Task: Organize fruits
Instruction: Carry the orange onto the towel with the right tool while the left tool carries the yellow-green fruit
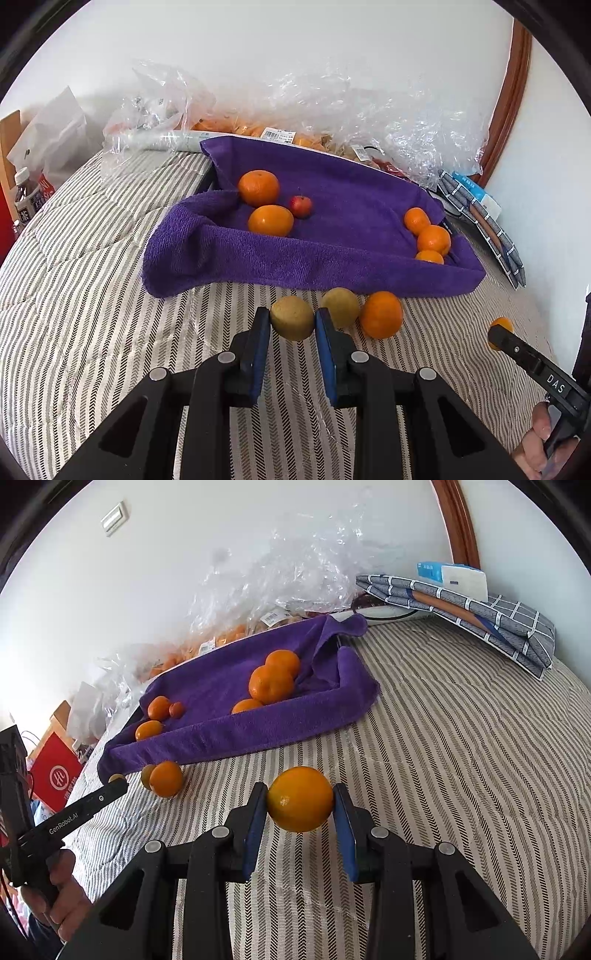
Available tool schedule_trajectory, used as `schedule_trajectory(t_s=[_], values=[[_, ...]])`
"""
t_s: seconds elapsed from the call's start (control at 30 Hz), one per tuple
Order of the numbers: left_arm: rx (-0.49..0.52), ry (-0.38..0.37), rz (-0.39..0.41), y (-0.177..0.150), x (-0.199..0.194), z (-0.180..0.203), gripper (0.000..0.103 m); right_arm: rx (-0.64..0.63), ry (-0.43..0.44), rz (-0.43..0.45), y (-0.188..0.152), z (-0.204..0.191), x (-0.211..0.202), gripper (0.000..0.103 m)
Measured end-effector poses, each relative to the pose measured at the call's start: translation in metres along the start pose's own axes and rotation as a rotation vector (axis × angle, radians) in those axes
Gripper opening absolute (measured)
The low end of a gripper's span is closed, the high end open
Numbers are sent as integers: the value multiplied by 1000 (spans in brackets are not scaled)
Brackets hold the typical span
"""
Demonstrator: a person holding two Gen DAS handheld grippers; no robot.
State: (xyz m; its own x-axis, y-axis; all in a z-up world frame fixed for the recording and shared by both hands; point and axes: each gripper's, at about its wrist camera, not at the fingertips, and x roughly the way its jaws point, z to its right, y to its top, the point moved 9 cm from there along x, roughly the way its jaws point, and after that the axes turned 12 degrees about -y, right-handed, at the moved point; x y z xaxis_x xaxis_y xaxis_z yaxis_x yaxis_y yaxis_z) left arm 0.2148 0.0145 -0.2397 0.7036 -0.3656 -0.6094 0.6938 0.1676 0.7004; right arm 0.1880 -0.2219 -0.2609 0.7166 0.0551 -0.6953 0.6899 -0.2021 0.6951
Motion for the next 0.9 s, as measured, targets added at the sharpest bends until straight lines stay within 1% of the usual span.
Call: schedule_trajectory(t_s=[0.1,0.2,0.27,0.33,0.43,0.5,0.6,0.67,0.73,0.9], values=[[-11,-12,27,3,-5,-1,24,5,2,12,1,1,-3,36],[-38,-40,17,4,-6,-4,24,-23,24,20,3,-6,-4,36],[-47,-41,20,9,-8,-7,24,-43,28,27,6,-11,-6,36],[-49,-42,28,20,-10,-9,24,-64,28,39,15,-17,-7,36],[-45,-54,41,42,-9,-7,24,-101,29,72,37,-26,-6,36],[-33,-53,37,57,-1,-6,24,-115,15,87,52,-29,1,36],[-8,-48,33,73,17,-4,24,-113,-4,85,70,-26,19,36],[-9,-66,24,78,29,-2,24,-104,-21,77,78,-23,33,36],[-8,-79,18,82,40,0,24,-95,-26,53,81,-21,47,36],[-17,-116,14,81,54,3,24,-100,-50,48,79,-19,63,36]])
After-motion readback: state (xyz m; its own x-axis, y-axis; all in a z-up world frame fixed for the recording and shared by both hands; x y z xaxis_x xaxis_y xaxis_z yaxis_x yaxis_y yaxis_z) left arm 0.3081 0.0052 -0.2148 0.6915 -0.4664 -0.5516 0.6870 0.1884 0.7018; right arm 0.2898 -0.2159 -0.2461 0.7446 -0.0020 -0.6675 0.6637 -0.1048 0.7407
